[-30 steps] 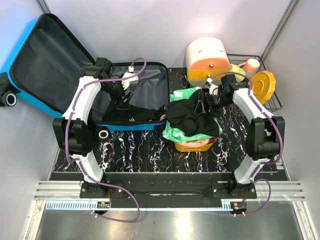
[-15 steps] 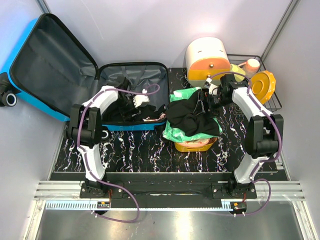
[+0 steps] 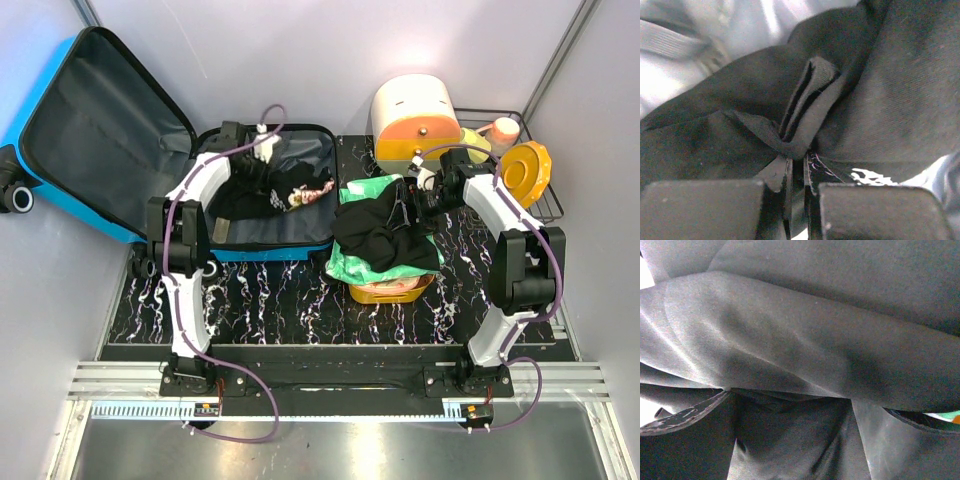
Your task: Open, take out, and arrange the luggage
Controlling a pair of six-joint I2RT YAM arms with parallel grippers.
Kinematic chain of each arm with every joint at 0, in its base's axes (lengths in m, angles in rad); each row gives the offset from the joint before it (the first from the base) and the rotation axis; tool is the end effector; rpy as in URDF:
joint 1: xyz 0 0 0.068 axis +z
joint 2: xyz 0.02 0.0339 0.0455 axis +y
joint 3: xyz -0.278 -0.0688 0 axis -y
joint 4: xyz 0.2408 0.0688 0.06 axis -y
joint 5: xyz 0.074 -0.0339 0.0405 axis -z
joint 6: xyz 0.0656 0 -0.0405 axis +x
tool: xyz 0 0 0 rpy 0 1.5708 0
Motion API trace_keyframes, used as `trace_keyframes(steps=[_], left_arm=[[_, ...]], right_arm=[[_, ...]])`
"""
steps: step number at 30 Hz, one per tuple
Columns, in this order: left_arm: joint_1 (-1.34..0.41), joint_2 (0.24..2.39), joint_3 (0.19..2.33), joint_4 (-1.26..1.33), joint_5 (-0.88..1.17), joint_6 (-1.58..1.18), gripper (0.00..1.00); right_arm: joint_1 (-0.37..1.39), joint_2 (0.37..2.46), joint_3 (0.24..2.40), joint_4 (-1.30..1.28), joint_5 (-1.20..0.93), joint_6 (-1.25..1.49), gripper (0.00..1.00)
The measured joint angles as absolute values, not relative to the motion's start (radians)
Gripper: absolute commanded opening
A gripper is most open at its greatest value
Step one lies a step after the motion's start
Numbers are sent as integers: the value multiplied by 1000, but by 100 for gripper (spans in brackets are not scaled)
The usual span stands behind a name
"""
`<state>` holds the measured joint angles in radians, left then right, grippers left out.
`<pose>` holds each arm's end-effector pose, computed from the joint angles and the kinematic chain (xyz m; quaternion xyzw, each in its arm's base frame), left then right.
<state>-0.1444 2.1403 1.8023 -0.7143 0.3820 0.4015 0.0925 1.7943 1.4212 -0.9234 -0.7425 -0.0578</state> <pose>0.4753 -0.0938 0.2072 0.3027 0.9008 -0.1497 0.2731 0.3552 0.0775 0.2349 -0.1188 0.9168 0.3615 0.1211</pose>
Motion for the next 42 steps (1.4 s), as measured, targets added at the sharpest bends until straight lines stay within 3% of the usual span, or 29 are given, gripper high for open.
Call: trace_keyframes(steps=[8,24,42], left_arm=[[-81,2199,2024,-638,395,256,0],[-76,1976,2098,-663,553,175,0],[-76,1930,2149,-687,692,79,0]], right_arm=[[93,1799,1421,-913,-747,-67,92],[93,1786,1422,-914,-773,-89,100],[93,1723,1452,-875,-728,-118,100]])
